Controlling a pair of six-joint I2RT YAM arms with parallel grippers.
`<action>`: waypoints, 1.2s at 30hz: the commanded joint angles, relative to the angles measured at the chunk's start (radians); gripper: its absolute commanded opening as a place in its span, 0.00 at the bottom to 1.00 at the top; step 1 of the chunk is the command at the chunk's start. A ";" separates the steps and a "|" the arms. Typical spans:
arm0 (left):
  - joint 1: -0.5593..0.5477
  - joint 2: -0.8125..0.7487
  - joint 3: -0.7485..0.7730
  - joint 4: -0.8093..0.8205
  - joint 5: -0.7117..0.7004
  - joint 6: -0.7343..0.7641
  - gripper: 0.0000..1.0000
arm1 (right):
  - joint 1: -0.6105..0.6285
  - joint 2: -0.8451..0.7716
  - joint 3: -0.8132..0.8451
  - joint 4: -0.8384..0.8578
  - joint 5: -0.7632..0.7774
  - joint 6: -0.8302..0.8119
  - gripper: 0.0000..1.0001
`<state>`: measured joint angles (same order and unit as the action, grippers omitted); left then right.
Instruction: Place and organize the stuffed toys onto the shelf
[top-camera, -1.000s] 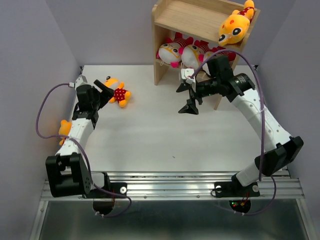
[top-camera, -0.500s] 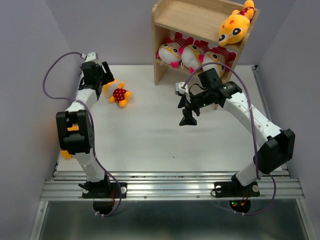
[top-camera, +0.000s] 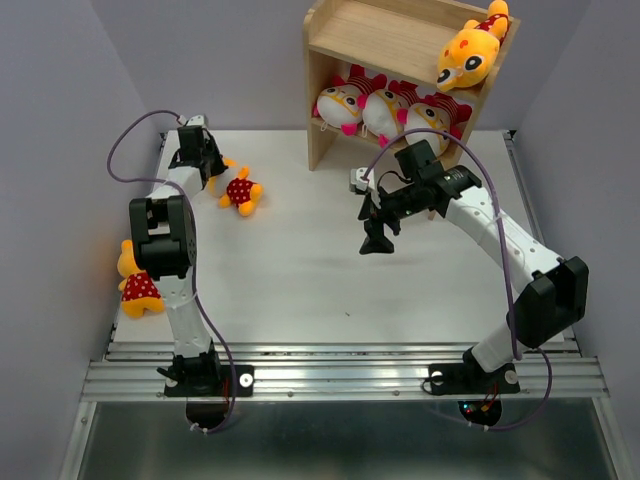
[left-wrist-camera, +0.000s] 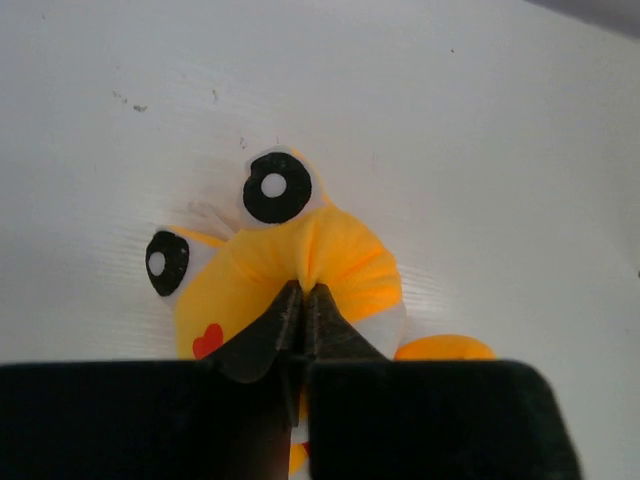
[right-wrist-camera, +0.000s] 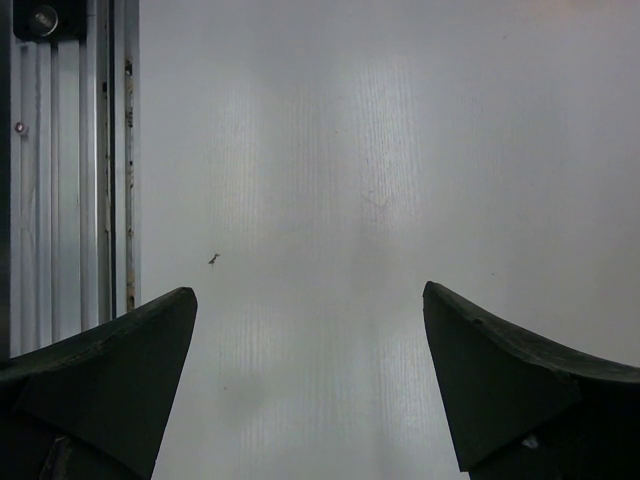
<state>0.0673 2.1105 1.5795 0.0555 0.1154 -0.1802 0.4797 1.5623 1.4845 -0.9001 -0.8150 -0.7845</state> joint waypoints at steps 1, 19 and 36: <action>0.000 -0.027 -0.047 -0.048 0.093 -0.027 0.00 | 0.010 -0.027 -0.006 0.041 -0.004 0.027 1.00; -0.124 -0.754 -0.892 0.369 0.279 -0.942 0.00 | 0.108 0.117 0.042 0.217 0.023 0.433 0.99; -0.317 -1.242 -1.187 0.280 -0.046 -1.345 0.00 | 0.191 0.154 -0.070 0.662 0.039 0.907 0.73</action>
<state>-0.2302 0.9230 0.4091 0.3138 0.0853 -1.4551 0.6628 1.7096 1.4139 -0.4091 -0.7387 -0.0113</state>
